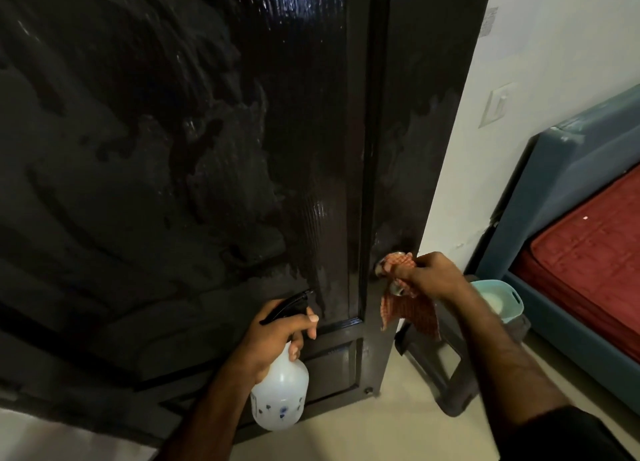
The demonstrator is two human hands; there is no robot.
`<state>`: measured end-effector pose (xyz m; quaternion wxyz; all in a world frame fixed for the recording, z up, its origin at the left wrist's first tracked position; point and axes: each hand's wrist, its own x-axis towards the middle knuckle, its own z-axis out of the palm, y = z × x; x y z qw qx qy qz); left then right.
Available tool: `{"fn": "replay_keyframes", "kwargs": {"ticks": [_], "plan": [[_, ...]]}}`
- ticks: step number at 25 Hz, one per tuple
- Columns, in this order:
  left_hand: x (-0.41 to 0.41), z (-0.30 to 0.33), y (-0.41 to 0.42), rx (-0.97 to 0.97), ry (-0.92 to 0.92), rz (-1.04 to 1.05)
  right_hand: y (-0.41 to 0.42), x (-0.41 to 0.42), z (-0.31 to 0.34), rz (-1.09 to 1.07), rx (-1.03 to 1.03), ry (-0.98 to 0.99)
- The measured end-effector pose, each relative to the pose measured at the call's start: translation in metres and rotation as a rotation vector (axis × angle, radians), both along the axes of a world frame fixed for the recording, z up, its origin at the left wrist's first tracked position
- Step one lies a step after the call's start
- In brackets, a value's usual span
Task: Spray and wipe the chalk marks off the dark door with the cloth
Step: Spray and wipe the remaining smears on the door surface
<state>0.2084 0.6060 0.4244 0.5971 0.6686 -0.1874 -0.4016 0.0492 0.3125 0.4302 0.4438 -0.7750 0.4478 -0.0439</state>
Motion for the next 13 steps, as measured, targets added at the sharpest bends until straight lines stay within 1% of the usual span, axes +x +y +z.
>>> {"fn": "replay_keyframes", "kwargs": {"ticks": [2,3,4,6,7,8,9,10,11,13], "plan": [[-0.004,0.001,-0.004,-0.010,0.005,-0.005,-0.003,0.012,-0.003,-0.094,0.013,0.058],[-0.005,0.002,-0.006,-0.015,0.012,-0.004,-0.005,0.013,-0.003,-0.093,0.133,0.026],[-0.005,0.002,-0.007,-0.017,0.017,0.001,-0.008,0.013,-0.003,-0.086,0.328,-0.047],[-0.005,0.003,-0.007,-0.017,0.021,0.013,-0.003,0.009,-0.007,-0.107,0.745,-0.284],[-0.004,0.004,-0.007,-0.019,0.020,0.016,0.001,0.009,-0.009,-0.123,0.878,-0.370],[-0.002,0.004,-0.005,-0.022,0.017,0.019,0.002,0.011,-0.012,-0.127,0.935,-0.413],[-0.001,0.003,-0.004,-0.027,0.015,0.022,0.003,0.013,-0.013,-0.139,0.923,-0.411],[0.002,0.002,-0.003,-0.030,0.013,0.024,0.002,0.017,-0.013,-0.147,0.864,-0.381],[0.003,0.001,-0.003,-0.032,0.015,0.023,0.002,0.020,-0.013,-0.155,0.737,-0.305],[0.005,-0.001,-0.003,-0.041,0.021,0.022,0.008,0.029,-0.007,-0.181,0.344,-0.112]]}}
